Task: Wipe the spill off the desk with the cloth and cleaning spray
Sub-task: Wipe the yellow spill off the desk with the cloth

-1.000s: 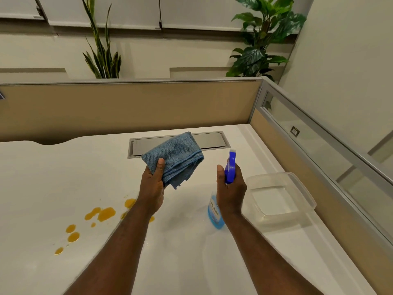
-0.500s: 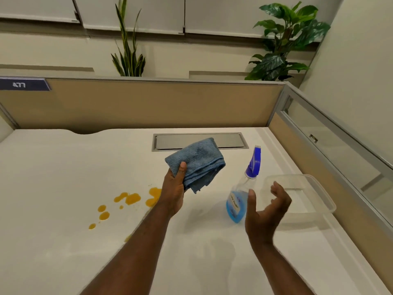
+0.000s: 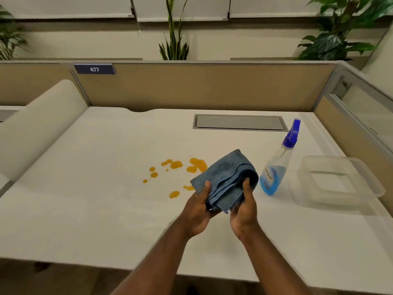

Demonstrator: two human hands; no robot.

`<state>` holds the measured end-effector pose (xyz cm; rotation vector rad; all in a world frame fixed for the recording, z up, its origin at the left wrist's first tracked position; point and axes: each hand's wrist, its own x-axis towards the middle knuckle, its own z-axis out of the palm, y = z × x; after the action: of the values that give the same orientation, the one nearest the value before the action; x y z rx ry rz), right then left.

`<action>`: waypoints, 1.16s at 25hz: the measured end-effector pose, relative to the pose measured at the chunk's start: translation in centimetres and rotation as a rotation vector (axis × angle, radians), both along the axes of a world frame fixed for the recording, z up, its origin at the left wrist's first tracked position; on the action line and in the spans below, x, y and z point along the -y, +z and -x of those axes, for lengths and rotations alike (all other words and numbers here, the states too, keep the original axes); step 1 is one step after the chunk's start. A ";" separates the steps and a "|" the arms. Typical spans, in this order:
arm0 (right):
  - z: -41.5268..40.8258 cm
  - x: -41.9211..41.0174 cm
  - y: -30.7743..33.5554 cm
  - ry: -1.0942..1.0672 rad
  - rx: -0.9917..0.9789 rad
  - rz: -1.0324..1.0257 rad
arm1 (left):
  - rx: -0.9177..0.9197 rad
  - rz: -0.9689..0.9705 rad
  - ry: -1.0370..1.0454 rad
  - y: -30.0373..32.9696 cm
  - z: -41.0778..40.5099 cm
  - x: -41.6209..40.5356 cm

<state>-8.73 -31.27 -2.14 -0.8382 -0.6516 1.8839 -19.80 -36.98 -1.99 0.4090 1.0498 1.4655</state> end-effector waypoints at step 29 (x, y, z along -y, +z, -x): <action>2.4 -1.6 -2.9 -0.503 1.618 -0.495 | -1.164 -0.062 0.164 -4.7 22.0 3.5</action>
<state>-11.14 -29.69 -5.02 -1.8570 -1.5339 0.2198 -41.84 -40.44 -6.66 1.3339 1.9666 1.3690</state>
